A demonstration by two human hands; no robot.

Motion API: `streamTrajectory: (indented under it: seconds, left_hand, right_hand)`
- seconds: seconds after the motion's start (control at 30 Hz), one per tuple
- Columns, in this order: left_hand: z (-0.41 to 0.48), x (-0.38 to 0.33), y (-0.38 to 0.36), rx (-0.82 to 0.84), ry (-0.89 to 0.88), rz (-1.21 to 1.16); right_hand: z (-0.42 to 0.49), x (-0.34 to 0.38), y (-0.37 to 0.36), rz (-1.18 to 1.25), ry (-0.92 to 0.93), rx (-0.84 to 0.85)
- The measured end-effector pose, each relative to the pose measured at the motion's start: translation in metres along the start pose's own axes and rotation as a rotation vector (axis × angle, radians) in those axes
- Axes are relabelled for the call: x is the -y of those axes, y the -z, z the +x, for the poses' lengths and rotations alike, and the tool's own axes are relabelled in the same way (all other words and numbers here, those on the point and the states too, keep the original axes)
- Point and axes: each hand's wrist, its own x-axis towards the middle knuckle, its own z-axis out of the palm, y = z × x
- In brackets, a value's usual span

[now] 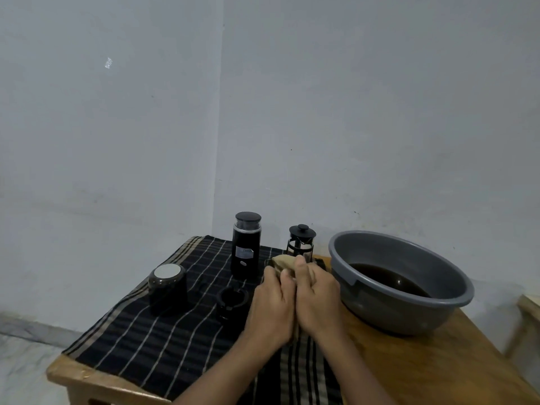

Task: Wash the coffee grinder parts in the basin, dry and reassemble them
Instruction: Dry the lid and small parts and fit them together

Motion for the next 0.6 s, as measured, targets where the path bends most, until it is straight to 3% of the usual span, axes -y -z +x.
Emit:
streamTrajectory:
  seconds: [0.07, 0.17, 0.23, 0.33, 0.47, 0.53, 0.6]
  left_hand:
    - [0.001, 0.008, 0.001, -0.003, -0.263, 0.22]
    - [0.01, 0.031, 0.008, 0.027, -0.628, 0.478]
    - [0.009, 0.042, 0.01, 0.051, -0.691, 0.461]
    - [-0.003, 0.026, 0.005, 0.003, -0.452, 0.103]
    - [0.009, 0.003, -0.006, -0.037, 0.113, -0.166]
    - [0.015, -0.004, -0.005, 0.095, 0.45, -0.402]
    - [0.017, -0.008, 0.001, 0.215, 0.647, -0.548]
  right_hand:
    - [0.005, 0.007, 0.001, 0.099, -0.294, 0.111]
    - [0.009, 0.0, 0.011, 0.418, -0.729, 0.408]
    - [0.012, -0.004, 0.018, 0.525, -0.852, 0.499]
    - [0.011, 0.003, 0.023, 0.544, -0.84, 0.437]
    - [0.007, -0.001, 0.012, 0.286, -0.24, 0.069]
    - [0.005, -0.007, 0.011, 0.153, -0.008, -0.001]
    - [0.006, -0.015, 0.013, 0.085, 0.114, -0.053]
